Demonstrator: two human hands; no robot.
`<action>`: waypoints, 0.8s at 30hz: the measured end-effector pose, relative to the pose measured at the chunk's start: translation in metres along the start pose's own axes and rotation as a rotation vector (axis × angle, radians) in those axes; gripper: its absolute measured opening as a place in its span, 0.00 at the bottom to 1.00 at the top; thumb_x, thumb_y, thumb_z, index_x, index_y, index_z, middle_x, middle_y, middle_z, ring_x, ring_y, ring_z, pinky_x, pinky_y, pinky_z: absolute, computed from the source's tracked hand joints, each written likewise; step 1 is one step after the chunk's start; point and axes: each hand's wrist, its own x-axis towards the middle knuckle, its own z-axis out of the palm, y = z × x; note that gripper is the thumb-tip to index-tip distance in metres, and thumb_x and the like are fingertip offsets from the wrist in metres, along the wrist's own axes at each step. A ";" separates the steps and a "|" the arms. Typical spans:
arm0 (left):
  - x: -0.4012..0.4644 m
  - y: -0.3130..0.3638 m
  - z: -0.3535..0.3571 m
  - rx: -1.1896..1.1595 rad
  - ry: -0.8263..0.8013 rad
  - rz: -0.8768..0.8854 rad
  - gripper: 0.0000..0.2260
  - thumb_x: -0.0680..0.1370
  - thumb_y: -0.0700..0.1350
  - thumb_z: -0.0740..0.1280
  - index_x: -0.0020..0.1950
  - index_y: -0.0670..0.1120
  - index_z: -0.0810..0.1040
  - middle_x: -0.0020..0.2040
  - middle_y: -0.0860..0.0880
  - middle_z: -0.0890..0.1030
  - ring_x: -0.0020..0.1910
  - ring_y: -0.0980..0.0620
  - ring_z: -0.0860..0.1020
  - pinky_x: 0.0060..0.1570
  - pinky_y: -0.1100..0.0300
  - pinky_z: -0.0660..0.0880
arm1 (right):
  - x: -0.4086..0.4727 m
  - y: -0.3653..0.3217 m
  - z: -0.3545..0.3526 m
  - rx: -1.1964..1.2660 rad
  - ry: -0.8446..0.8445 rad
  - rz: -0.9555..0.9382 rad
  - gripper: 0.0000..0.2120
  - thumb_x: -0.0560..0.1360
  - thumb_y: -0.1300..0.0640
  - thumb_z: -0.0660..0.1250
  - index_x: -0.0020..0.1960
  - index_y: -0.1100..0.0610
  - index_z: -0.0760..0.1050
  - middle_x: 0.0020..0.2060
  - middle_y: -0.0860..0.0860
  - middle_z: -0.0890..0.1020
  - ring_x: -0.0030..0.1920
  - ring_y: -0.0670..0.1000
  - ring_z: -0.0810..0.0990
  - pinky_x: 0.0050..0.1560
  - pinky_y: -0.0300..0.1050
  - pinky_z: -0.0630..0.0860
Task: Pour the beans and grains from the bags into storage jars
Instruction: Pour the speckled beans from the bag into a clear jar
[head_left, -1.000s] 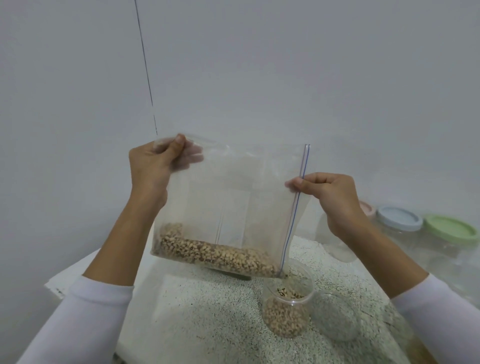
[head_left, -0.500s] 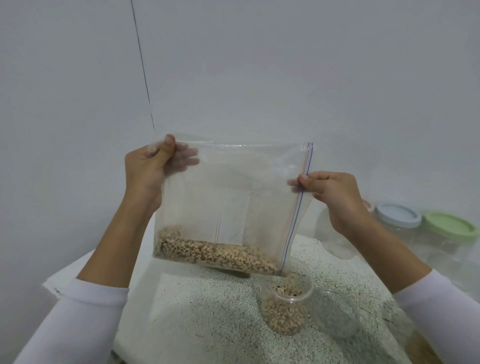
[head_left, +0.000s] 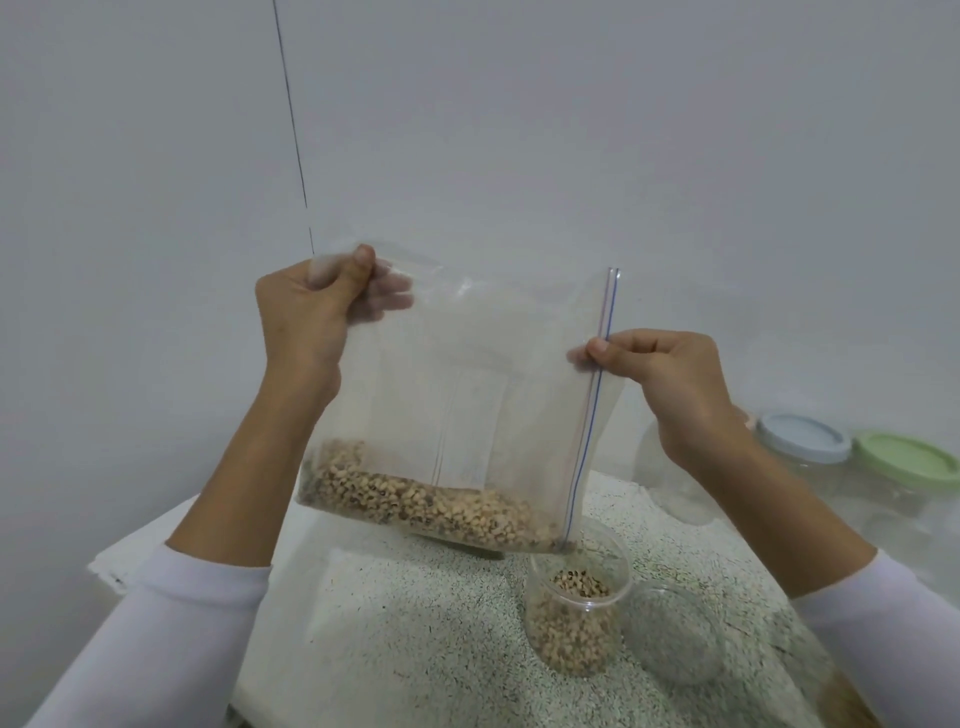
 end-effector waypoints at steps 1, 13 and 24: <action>0.001 0.001 0.000 -0.003 0.005 0.001 0.09 0.78 0.42 0.66 0.40 0.42 0.80 0.31 0.51 0.83 0.32 0.52 0.83 0.34 0.62 0.77 | 0.000 -0.001 -0.001 0.004 0.009 -0.007 0.05 0.73 0.60 0.71 0.39 0.57 0.83 0.35 0.47 0.85 0.42 0.38 0.81 0.39 0.18 0.66; -0.001 -0.002 -0.001 -0.028 0.012 -0.042 0.07 0.76 0.42 0.69 0.38 0.43 0.81 0.31 0.50 0.83 0.32 0.50 0.83 0.36 0.58 0.78 | -0.005 0.004 -0.002 0.019 0.013 0.012 0.04 0.72 0.61 0.70 0.41 0.60 0.83 0.36 0.49 0.85 0.41 0.38 0.82 0.38 0.17 0.67; -0.003 -0.006 -0.003 -0.015 0.047 -0.033 0.07 0.77 0.42 0.68 0.40 0.41 0.80 0.30 0.51 0.83 0.30 0.51 0.83 0.32 0.62 0.77 | -0.006 0.008 -0.001 0.029 0.034 0.015 0.04 0.73 0.62 0.70 0.41 0.60 0.83 0.35 0.47 0.85 0.40 0.36 0.81 0.40 0.20 0.67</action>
